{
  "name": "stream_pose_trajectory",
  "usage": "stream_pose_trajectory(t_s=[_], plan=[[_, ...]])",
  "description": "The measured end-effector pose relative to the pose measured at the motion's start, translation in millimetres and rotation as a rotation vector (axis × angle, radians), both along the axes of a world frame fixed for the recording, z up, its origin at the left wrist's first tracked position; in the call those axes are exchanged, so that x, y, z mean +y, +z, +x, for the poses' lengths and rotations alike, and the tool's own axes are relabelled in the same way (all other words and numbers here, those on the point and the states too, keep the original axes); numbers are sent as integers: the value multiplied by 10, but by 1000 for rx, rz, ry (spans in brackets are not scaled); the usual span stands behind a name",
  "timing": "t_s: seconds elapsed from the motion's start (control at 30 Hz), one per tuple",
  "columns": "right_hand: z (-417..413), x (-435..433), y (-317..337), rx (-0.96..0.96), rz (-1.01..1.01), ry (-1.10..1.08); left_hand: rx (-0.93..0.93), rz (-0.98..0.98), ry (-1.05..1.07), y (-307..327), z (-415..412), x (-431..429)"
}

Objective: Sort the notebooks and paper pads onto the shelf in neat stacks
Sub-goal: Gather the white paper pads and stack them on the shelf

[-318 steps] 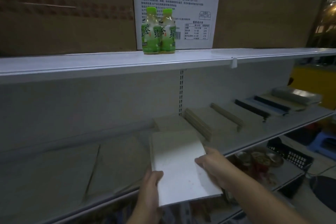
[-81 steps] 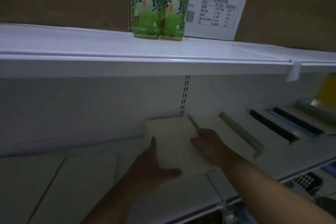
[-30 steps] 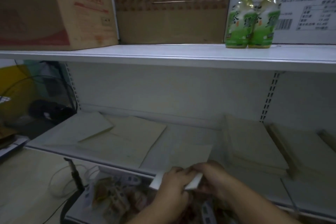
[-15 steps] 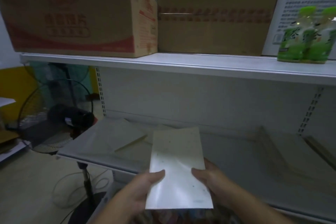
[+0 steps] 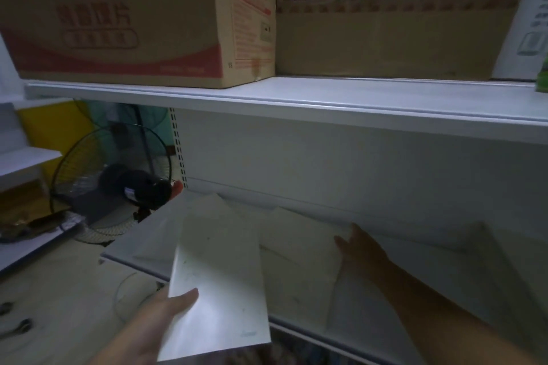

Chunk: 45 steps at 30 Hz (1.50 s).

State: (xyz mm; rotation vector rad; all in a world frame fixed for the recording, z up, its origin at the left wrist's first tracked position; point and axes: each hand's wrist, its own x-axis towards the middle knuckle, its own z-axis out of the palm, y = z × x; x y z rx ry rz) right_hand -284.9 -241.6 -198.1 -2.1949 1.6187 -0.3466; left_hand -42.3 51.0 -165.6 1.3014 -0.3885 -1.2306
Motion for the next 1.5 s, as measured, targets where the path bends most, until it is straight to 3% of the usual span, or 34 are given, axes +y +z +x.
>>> stream_pose_trajectory(t_s=[0.1, 0.17, 0.23, 0.37, 0.43, 0.53, 0.63, 0.83, 0.93, 1.03, 1.1, 1.17, 1.2, 1.33, 1.5], plan=[[18, -254, -49, 115, -13, 24, -86, -2, 64, 90, 114, -90], [35, -393, 7, 35, 9, 26, -144, 15, 122, 134, 168, -192], [62, -498, 121, -237, 89, 69, -154, 8, 168, 157, 217, -296], [68, -484, 425, -1083, 555, 143, -192, -46, 287, 212, 364, -421], [100, -435, 631, -1234, 635, 214, -234, -57, 348, 252, 479, -422], [323, -256, 904, -1164, 707, 342, -349, -29, 360, 299, 599, -385], [831, -21, 986, -851, 611, 561, -402, 54, 263, 337, 608, -344], [1881, 447, 965, -384, 312, 847, -234, 77, -31, 258, 510, -394], [2181, 560, 894, -413, 132, 793, -154, 20, -174, 130, 772, -368], [2319, 504, 814, -359, -155, 496, -179, 28, -140, 71, 1142, -286], [2321, 379, 642, -10, -198, 348, -178, -16, -79, 47, 1391, -241], [2296, 335, 431, 297, -72, 326, -159, -73, -26, 21, 1656, -210], [2303, 342, 367, 308, 6, 309, -143, -101, -6, 12, 1781, -204], [2319, 353, 325, 56, 174, 206, -76, -167, 8, -63, 2205, -231], [2228, 497, 387, -637, 377, 138, 16, -250, 134, -82, 2503, -451]])
